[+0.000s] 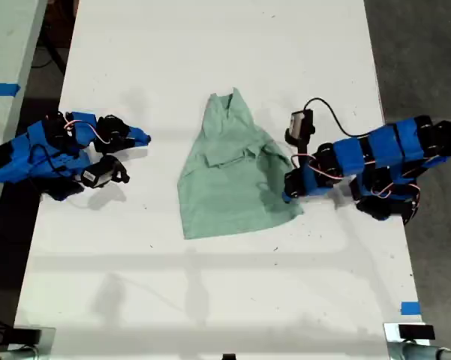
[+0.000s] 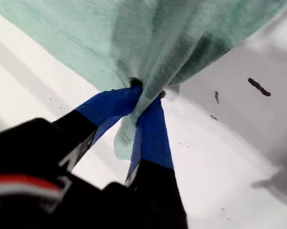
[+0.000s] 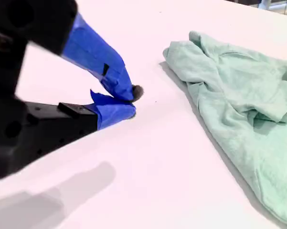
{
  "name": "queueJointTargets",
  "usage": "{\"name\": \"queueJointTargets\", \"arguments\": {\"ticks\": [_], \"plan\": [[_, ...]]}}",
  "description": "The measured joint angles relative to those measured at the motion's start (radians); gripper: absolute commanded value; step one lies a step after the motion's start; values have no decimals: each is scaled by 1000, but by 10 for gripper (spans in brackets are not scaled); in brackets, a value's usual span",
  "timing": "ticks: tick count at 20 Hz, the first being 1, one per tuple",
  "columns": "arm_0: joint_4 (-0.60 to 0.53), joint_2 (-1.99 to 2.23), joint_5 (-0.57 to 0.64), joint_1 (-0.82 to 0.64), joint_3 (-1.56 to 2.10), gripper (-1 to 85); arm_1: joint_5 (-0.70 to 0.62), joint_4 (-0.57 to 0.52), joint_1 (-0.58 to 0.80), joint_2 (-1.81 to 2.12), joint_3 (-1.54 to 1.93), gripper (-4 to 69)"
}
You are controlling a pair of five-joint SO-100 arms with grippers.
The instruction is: Fold t shirt
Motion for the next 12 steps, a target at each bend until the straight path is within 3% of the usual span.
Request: {"name": "queueJointTargets", "arguments": {"ticks": [5,9,12], "plan": [[0,0,0,0,0,-2,-100,124,-12,-334,-445,10],[0,0,0,0,0,-2,-192,270,-48,-819,-1003,10],[0,0,0,0,0,-2,-198,273,-57,-982,-1127,17]]}}
